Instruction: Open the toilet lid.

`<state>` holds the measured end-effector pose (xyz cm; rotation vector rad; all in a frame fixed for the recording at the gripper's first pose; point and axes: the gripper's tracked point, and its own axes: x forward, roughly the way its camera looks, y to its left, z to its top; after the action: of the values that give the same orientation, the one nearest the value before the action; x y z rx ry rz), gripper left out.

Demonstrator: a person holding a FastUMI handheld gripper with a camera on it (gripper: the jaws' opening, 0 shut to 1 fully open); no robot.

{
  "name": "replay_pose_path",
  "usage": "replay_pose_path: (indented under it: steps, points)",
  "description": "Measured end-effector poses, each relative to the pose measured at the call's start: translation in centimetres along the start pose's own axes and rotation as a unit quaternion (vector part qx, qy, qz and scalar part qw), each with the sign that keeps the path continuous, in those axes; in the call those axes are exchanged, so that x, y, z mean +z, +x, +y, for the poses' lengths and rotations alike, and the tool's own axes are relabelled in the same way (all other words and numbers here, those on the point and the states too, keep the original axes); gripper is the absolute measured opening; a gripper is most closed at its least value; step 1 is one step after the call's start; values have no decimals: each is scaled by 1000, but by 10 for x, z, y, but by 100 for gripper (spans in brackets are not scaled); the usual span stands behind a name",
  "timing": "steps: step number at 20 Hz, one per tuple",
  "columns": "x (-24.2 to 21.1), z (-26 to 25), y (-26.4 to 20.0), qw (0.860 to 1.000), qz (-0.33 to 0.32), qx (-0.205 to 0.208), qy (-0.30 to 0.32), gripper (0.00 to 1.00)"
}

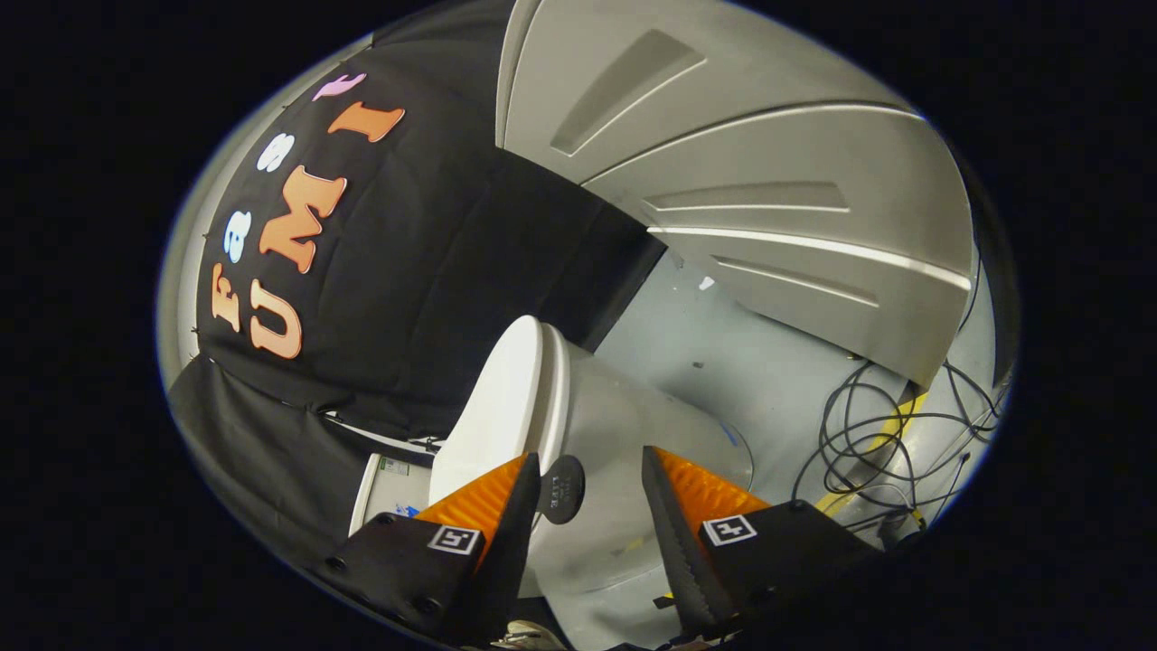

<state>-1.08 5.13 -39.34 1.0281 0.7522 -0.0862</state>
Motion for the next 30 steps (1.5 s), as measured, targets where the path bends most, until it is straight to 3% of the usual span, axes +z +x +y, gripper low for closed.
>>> replay_pose_path:
  steps: [3,7,10,14,15,18,19,24,30]
  points:
    - [-5,4,6,1000,12,14,6,54]
    - [-14,9,13,999,30,30,6,54]
    - [-9,16,13,998,23,44,27,31]
    - [-10,15,16,994,35,68,81,26]
    - [-12,16,15,993,41,70,88,18]
    - [-8,17,17,988,45,86,118,18]
    - [-7,16,8,987,46,86,128,9]
    - [0,17,18,992,21,33,118,8]
    - [6,22,21,998,-10,12,65,8]
